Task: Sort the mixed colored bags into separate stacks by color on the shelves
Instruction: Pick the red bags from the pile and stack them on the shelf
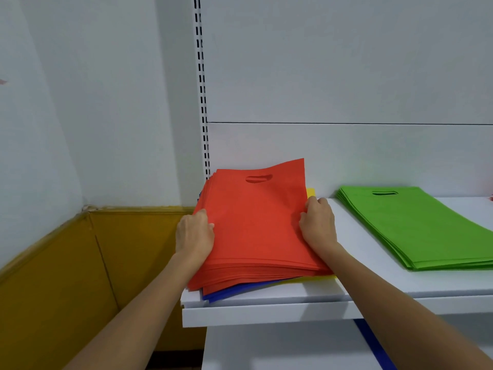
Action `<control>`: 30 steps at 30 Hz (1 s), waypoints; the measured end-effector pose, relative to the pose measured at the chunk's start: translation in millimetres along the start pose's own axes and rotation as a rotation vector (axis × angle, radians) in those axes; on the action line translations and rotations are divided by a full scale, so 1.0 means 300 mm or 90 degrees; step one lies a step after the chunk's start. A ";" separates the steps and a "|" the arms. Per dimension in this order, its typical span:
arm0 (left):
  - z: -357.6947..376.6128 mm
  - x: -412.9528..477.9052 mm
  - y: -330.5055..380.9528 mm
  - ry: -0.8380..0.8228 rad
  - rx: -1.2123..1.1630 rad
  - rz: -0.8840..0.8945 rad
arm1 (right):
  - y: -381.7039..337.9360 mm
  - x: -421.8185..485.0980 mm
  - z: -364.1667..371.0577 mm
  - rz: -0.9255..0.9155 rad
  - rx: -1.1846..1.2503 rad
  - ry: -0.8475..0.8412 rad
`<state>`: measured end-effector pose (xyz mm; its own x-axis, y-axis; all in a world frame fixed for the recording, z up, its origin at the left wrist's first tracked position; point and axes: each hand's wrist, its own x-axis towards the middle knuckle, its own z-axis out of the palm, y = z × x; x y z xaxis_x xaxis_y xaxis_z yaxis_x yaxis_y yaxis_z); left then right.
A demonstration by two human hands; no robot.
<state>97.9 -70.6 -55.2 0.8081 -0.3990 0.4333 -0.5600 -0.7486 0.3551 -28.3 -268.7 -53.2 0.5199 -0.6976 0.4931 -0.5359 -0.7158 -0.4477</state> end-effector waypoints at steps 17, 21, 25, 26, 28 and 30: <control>-0.006 -0.032 0.025 0.004 -0.011 -0.006 | -0.018 -0.006 0.003 -0.115 0.022 0.069; -0.001 -0.049 0.009 0.064 -0.149 0.006 | -0.025 -0.012 0.005 -0.152 0.016 0.108; -0.004 -0.054 0.005 0.049 -0.200 -0.023 | -0.029 -0.013 0.013 -0.156 -0.011 0.094; -0.005 -0.050 0.003 0.028 -0.204 -0.042 | -0.033 -0.012 0.012 -0.158 -0.024 0.090; -0.007 -0.033 -0.003 -0.013 -0.194 -0.056 | -0.036 -0.016 0.008 -0.166 -0.063 0.081; -0.019 -0.011 -0.006 -0.041 -0.190 -0.059 | -0.039 -0.018 0.000 -0.153 -0.079 0.061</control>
<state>95.0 -64.9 -52.4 0.8630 -0.3760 0.3373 -0.5042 -0.5988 0.6223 -24.9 -256.6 -50.6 0.5799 -0.4982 0.6446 -0.4850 -0.8469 -0.2181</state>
